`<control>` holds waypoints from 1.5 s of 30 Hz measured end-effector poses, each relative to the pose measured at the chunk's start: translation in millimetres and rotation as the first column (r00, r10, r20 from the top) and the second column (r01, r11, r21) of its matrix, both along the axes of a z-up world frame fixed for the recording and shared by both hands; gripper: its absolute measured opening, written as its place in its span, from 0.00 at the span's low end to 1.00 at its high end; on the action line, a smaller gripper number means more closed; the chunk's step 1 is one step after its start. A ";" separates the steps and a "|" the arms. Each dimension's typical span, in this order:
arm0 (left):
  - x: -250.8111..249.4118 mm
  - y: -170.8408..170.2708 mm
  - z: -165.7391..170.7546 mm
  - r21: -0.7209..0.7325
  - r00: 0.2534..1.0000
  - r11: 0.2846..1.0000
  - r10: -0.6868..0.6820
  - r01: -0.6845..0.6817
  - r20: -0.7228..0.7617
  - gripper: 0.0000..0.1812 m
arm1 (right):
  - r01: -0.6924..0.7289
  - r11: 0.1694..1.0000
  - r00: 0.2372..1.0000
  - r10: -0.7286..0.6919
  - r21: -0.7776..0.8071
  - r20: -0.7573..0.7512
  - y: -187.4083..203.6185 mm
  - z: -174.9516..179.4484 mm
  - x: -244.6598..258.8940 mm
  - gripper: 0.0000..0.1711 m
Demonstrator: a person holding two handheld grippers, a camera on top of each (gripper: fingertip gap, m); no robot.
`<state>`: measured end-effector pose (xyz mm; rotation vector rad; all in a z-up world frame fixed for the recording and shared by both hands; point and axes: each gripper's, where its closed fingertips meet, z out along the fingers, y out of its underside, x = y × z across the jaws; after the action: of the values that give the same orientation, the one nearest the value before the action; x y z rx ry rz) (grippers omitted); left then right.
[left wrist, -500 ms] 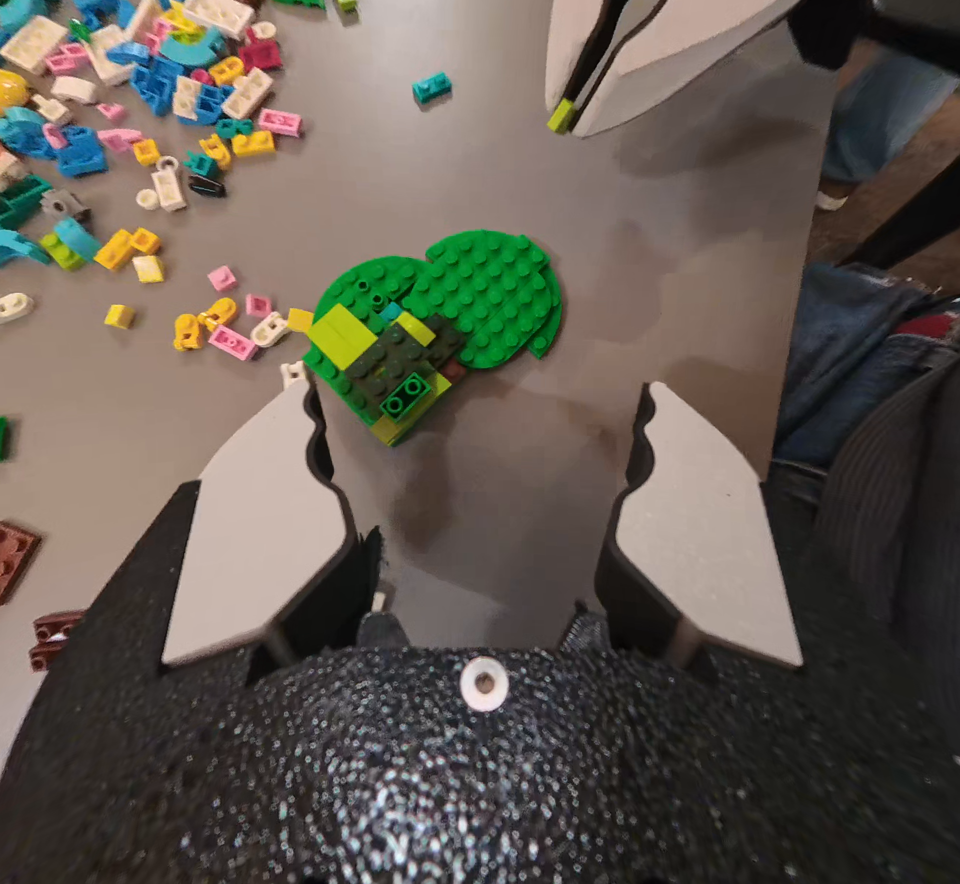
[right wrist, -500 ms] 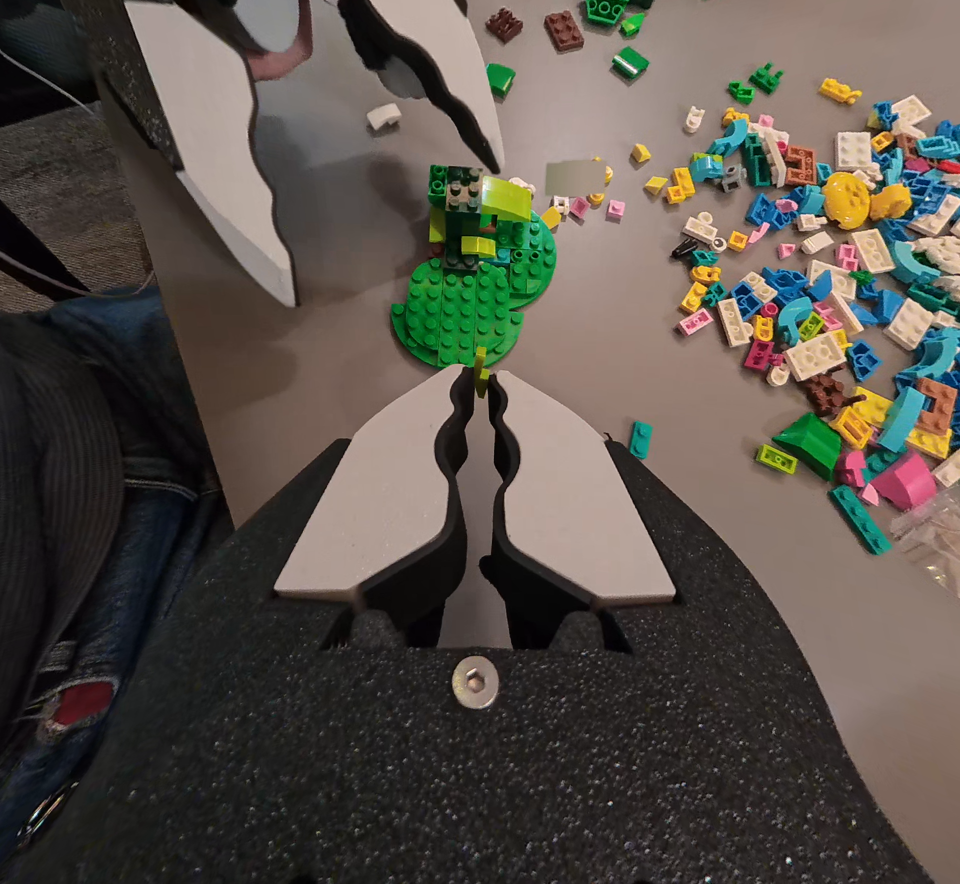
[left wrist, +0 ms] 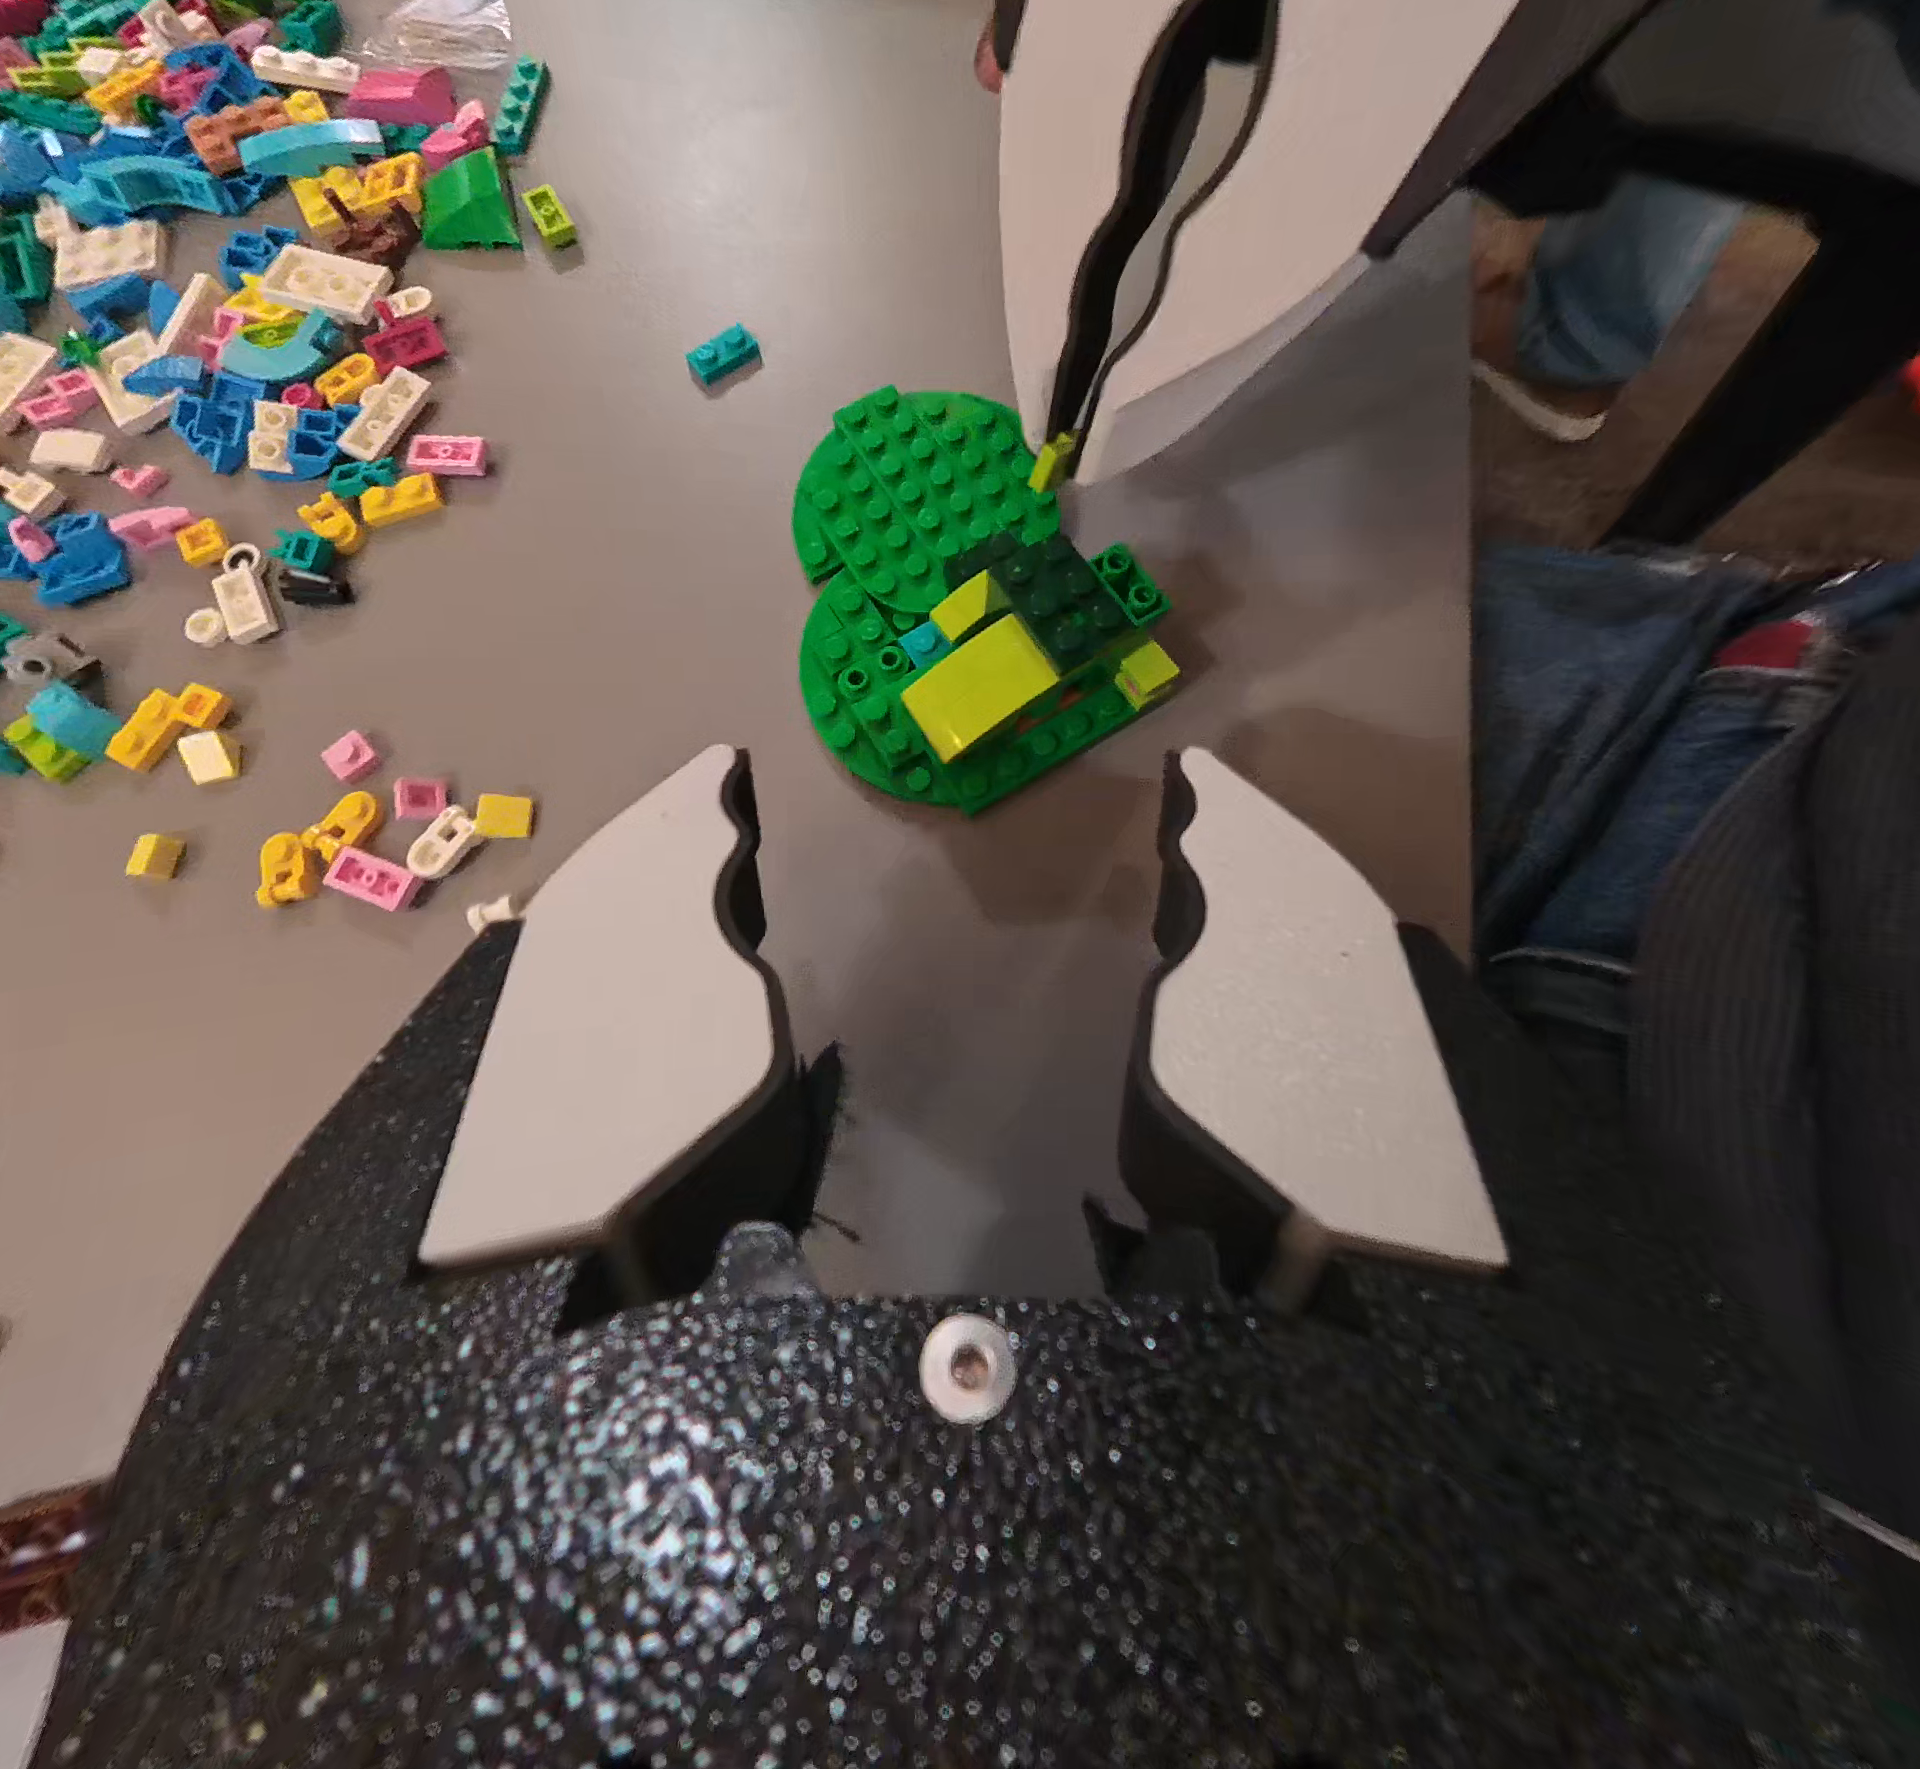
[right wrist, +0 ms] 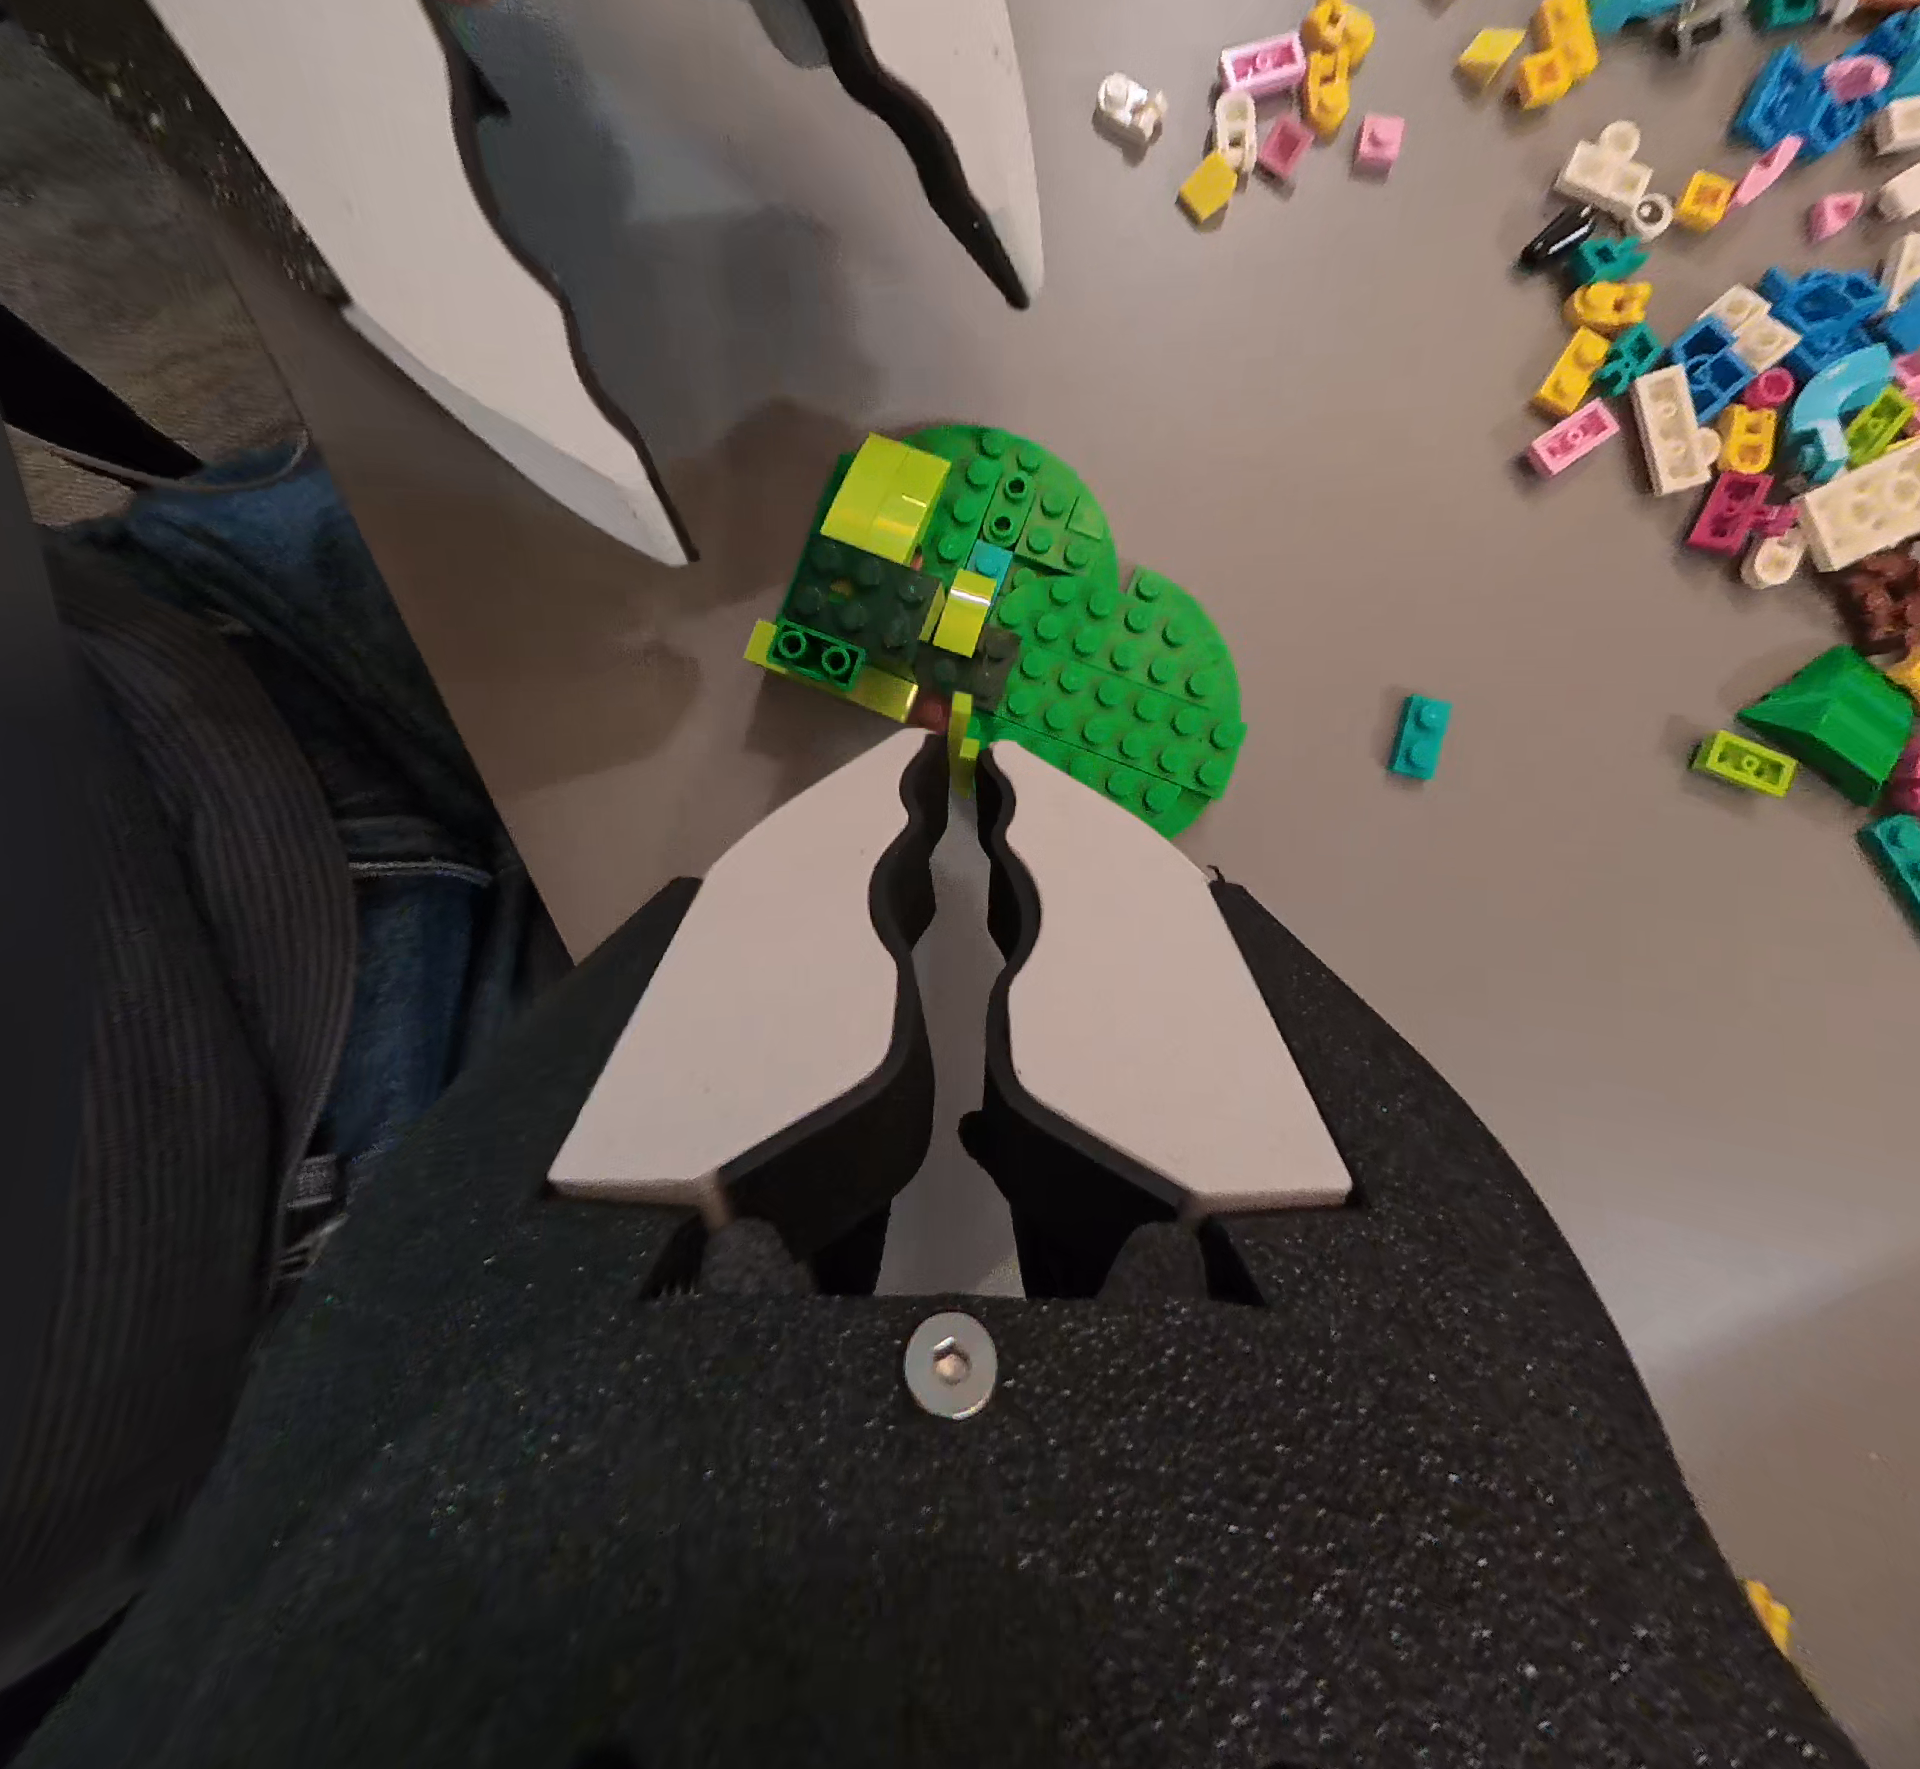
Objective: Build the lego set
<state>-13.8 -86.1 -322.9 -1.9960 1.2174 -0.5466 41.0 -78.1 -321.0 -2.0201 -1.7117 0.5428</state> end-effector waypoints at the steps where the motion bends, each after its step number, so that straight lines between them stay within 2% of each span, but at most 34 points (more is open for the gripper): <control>1: 2.1 0.2 -3.7 0.022 0.999 1.000 -0.012 0.013 -0.030 0.41 | 0.004 1.000 1.000 -0.005 0.000 0.010 0.9 -1.1 0.4 0.03; 4: 10.1 -1.8 -13.4 0.055 0.995 0.998 -0.040 0.045 -0.087 0.40 | 0.000 0.998 1.000 0.000 0.070 0.002 8.0 1.3 -1.3 0.02; 6: 15.2 -1.2 -10.7 0.106 0.996 0.993 -0.044 0.052 -0.080 0.39 | -0.053 0.974 0.999 0.051 0.222 0.013 14.7 5.3 -2.4 0.02; 10: 20.1 7.9 28.0 0.286 0.998 0.958 -0.017 -0.002 0.066 0.29 | -0.167 0.795 0.982 0.188 0.584 0.026 19.1 28.8 -12.3 0.02; 13: 25.6 8.4 44.9 0.201 0.977 0.979 -0.004 -0.040 0.214 0.27 | -0.214 0.606 0.961 0.270 0.766 0.055 17.4 48.1 -19.5 0.03; 17: 32.4 9.3 45.1 0.094 0.950 0.995 0.004 -0.035 0.312 0.18 | -0.282 0.429 0.935 0.323 0.858 0.146 11.4 56.3 -26.3 0.02; 19: 32.4 9.5 47.6 0.100 0.939 0.994 0.002 -0.039 0.344 0.13 | -0.303 0.382 0.926 0.334 0.873 0.175 9.0 56.8 -29.0 0.03; 22: 32.3 9.2 49.3 0.090 0.933 0.995 0.002 -0.037 0.361 0.11 | -0.320 0.341 0.919 0.337 0.884 0.203 8.5 56.4 -30.7 0.03; 27: 32.5 9.8 47.7 0.140 0.939 0.989 -0.010 -0.041 0.343 0.06 | -0.336 0.367 0.917 0.339 0.867 0.211 9.8 52.9 -30.1 0.03; 30: 28.7 10.7 45.2 0.277 0.972 0.961 -0.050 -0.016 0.231 0.09 | -0.340 0.522 0.915 0.376 0.782 0.147 4.8 44.3 -28.4 0.03; 32: 31.0 5.7 43.9 0.373 0.983 0.926 -0.116 0.054 0.146 0.08 | -0.341 0.628 0.912 0.401 0.700 0.086 0.1 41.3 -26.9 0.03; 35: 34.4 -0.8 45.8 0.503 0.982 0.855 -0.179 0.127 0.057 0.05 | -0.357 0.719 0.905 0.423 0.596 0.032 -5.1 39.9 -24.4 0.02; 39: 36.1 -3.9 46.5 0.609 0.977 0.772 -0.210 0.181 -0.025 0.02 | -0.379 0.785 0.899 0.438 0.490 -0.005 -11.4 37.7 -21.9 0.02; 42: 37.1 -4.8 42.2 0.579 0.976 0.792 -0.214 0.191 -0.029 0.01 | -0.387 0.801 0.900 0.436 0.456 -0.002 -12.4 33.8 -20.5 0.03; 45: 34.2 0.4 43.9 0.490 0.983 0.864 -0.169 0.115 0.066 0.01 | -0.340 0.789 0.912 0.410 0.511 -0.027 -5.7 38.3 -21.7 0.05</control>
<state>20.4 -85.7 -279.0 -1.4433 1.2923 -0.3645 19.3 -83.8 -282.6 -1.2576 -1.9351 0.3024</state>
